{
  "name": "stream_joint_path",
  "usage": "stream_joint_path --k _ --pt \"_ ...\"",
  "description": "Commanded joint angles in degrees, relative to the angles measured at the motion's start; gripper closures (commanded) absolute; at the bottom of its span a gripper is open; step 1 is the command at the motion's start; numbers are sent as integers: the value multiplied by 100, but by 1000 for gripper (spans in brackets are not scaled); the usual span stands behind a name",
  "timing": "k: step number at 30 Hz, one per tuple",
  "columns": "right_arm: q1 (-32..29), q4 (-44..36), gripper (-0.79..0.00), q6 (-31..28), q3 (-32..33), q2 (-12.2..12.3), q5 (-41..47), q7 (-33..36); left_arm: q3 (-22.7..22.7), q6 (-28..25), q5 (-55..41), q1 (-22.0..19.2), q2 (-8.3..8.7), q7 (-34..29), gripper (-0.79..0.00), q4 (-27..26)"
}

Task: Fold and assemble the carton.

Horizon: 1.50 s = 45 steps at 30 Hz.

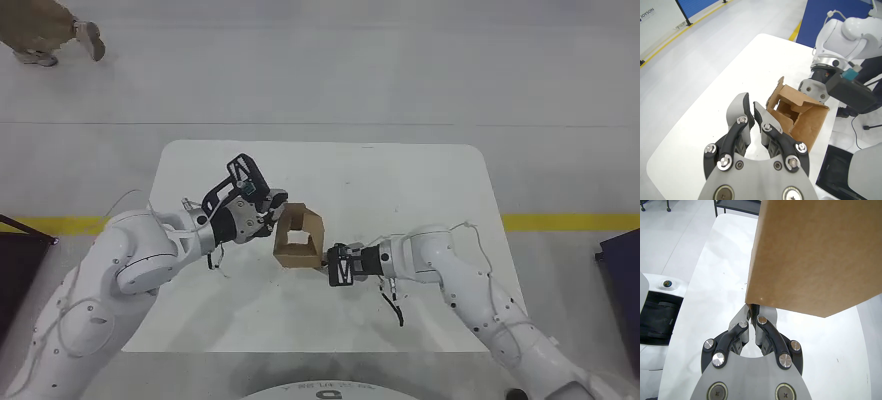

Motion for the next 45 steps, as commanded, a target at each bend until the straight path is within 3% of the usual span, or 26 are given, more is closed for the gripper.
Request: stream_joint_path --k 1,9,18,28,45 --pt "11 30 0 0 -12 -5 85 76 29 -83 44 -30 6 -79 0 0" --pt "102 227 0 -99 -81 -38 553 261 97 -201 191 -11 27 -211 0 87" --pt "254 191 0 -237 -187 -54 468 548 -204 224 51 -109 17 290 0 272" --pt "366 262 0 -311 -306 -80 502 692 192 -197 -101 -494 -23 160 0 434" --pt "679 734 0 -311 -541 -126 1124 1035 534 -194 -114 -335 -17 -207 0 477"
